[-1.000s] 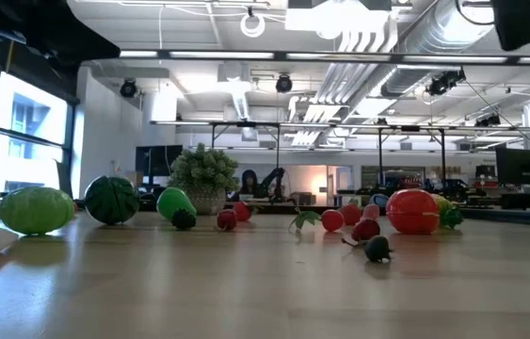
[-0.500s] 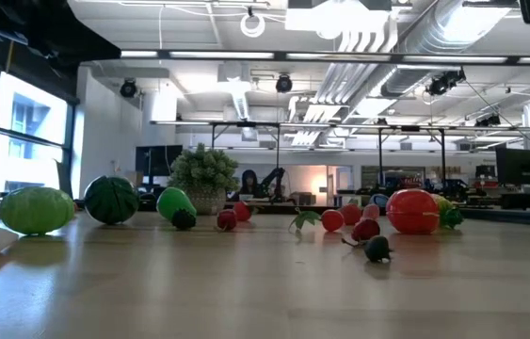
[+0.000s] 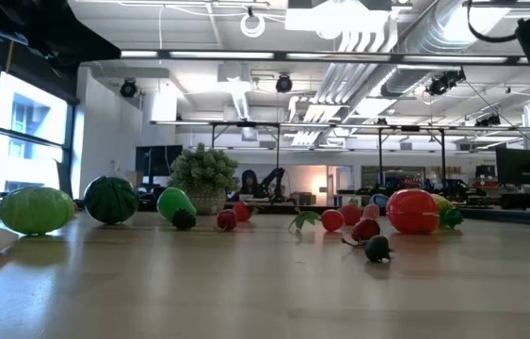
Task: Pick and placing Produce into tupperware
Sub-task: Move the transparent bin to the center of the table
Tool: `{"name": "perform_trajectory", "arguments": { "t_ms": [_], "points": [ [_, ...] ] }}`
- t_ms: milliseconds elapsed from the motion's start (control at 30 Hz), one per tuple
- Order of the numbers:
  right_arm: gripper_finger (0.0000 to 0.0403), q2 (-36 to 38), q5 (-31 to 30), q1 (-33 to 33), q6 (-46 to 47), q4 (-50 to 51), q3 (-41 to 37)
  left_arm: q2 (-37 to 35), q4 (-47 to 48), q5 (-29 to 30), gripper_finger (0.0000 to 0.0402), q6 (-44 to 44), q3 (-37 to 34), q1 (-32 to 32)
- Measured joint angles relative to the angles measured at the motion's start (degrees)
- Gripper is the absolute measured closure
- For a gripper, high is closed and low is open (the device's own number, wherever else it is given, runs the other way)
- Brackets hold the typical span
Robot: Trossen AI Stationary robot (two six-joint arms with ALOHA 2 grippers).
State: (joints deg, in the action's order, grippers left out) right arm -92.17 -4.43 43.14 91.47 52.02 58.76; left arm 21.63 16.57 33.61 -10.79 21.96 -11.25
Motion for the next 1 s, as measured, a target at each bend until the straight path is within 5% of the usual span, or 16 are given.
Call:
{"name": "perform_trajectory", "arguments": {
  "t_ms": [1000],
  "points": [
    [0.0403, -3.4, 1.2, -27.0, -41.3, -6.9, 0.0, 0.0, 2.5, -0.1, 0.0401, -1.7, 0.0, 0.0]
  ]
}}
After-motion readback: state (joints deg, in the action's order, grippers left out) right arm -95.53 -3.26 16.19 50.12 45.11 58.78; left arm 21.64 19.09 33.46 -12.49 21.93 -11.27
